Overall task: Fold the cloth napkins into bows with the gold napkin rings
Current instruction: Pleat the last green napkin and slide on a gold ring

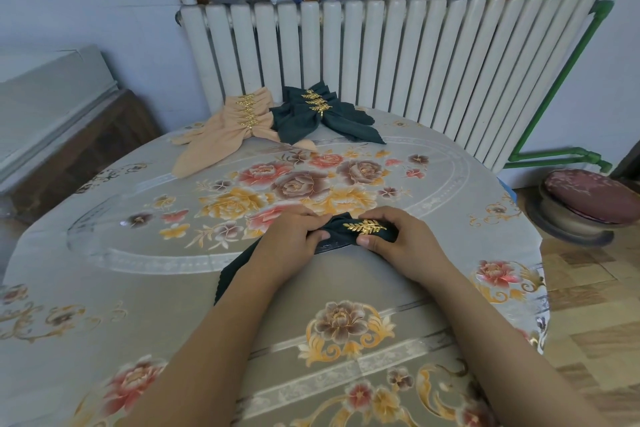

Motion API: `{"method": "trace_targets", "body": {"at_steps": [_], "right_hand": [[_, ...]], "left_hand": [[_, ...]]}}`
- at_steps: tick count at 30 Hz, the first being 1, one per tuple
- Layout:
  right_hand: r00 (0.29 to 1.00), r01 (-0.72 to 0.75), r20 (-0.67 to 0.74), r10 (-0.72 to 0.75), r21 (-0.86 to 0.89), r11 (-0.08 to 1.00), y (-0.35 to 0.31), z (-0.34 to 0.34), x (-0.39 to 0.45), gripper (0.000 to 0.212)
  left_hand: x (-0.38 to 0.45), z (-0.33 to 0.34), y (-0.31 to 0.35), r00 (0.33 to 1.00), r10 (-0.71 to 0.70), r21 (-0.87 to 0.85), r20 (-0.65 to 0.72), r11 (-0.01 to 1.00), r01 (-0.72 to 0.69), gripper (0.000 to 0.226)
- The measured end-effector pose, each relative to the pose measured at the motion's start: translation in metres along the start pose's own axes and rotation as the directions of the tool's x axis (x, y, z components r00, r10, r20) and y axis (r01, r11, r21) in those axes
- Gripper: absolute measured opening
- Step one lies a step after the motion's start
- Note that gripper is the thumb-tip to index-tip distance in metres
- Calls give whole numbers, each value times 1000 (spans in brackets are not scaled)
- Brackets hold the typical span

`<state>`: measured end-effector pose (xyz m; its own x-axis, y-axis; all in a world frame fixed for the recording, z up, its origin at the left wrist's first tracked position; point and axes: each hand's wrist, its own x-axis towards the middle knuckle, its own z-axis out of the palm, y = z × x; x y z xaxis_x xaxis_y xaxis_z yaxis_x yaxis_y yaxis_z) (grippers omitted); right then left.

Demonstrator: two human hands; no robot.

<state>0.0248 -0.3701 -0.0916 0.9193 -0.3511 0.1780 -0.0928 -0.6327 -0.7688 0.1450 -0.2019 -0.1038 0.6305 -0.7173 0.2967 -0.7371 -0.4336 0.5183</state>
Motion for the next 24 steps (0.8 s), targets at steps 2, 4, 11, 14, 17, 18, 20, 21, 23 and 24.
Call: {"method": "trace_targets", "body": {"at_steps": [2,4,11,14,17,18,20,21,23,24], "right_hand": [[999,-27,-27,27,22,999,1,1,0,27],[998,-41,-42,41,15,999,0,3,1,23],[995,-64,-73,66,20,998,-6,11,1,19],[991,-98,-92,94,-42,994,-5,11,1,21],[988,-127,-102,113,-136,983,-8,11,1,28],[988,-136,-100,119,-185,973,-9,10,0,31],[989,-130,-97,110,-234,963,-10,9,0,34],[990,-121,-95,101,-227,966,-10,10,-1,34],[991,-110,-92,94,-193,975,-11,11,0,36],[991,-113,-91,98,-177,978,-11,11,1,37]], "left_hand": [[1,-1,1,999,10,48,49,999,-12,36],[1,-4,3,996,17,76,91,997,-24,36],[-1,-11,9,992,-90,-38,92,995,94,34],[0,-7,19,989,-62,124,132,991,45,32],[0,-3,25,979,-126,193,162,977,94,27],[0,0,26,975,-135,210,179,973,96,26],[-1,4,27,963,-128,223,237,972,74,38],[-2,5,28,958,-135,200,254,976,85,44],[-3,5,27,961,-155,107,230,985,133,47],[-1,6,26,968,-162,75,193,986,151,47]]}}
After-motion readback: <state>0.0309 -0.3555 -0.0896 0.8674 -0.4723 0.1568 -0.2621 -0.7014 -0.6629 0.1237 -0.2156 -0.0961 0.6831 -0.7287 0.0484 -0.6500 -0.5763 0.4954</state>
